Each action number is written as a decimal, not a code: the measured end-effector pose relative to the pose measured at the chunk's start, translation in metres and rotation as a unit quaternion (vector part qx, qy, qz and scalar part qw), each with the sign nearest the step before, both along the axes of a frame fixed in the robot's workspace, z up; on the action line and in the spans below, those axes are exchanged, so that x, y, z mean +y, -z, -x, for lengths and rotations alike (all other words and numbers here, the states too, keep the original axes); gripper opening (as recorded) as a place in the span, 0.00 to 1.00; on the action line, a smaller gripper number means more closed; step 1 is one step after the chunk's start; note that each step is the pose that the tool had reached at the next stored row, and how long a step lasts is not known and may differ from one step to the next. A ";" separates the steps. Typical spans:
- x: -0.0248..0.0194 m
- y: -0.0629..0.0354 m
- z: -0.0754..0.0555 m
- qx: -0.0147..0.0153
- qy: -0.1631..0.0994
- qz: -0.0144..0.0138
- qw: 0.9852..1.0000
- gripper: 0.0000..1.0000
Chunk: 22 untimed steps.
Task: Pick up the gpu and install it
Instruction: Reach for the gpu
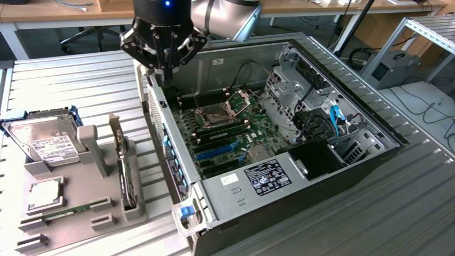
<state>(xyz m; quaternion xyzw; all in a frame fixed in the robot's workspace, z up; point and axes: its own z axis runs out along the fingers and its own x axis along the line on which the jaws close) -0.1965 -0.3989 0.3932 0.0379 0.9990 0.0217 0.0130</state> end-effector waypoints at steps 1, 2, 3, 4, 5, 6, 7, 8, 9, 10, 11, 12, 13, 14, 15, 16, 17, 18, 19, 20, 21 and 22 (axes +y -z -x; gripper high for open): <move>0.0000 0.0000 0.000 0.000 0.000 0.000 1.000 0.11; 0.0000 0.0000 0.001 0.000 0.000 0.000 1.000 0.11; 0.0000 0.0000 0.001 0.000 0.000 0.000 1.000 0.11; 0.0000 0.0000 0.002 0.000 0.000 0.000 1.000 0.11; 0.0000 0.0000 0.002 0.000 0.000 0.000 1.000 0.11; 0.0000 0.0000 0.002 0.000 0.000 0.000 1.000 0.11; 0.0000 0.0000 0.003 0.000 0.000 0.000 1.000 0.11; 0.0000 0.0000 0.003 0.000 0.000 0.000 1.000 0.11; 0.0000 0.0001 0.004 0.000 0.000 0.000 1.000 0.11; 0.0000 0.0000 0.004 0.000 0.000 0.000 1.000 0.11; 0.0000 0.0000 0.005 0.000 0.000 0.000 1.000 0.11; 0.0000 0.0000 0.005 0.000 0.000 0.000 1.000 0.11; 0.0000 0.0000 0.005 0.000 0.000 0.000 1.000 0.11; 0.0000 0.0000 0.006 0.000 0.000 0.000 1.000 0.11; 0.0000 0.0000 0.006 0.000 0.000 0.000 1.000 0.11; 0.0000 0.0000 0.006 0.000 0.000 0.000 1.000 0.11; 0.0000 0.0000 0.007 0.000 0.000 0.000 1.000 0.11; 0.0000 0.0000 0.007 0.000 0.000 0.000 1.000 0.11; 0.0000 0.0000 0.007 0.000 0.000 0.000 1.000 0.11; 0.0000 0.0000 0.008 0.000 0.000 0.000 1.000 0.11; 0.0000 0.0000 0.008 0.000 0.000 0.000 1.000 0.11; 0.0000 0.0000 0.009 0.000 0.000 0.000 1.000 0.11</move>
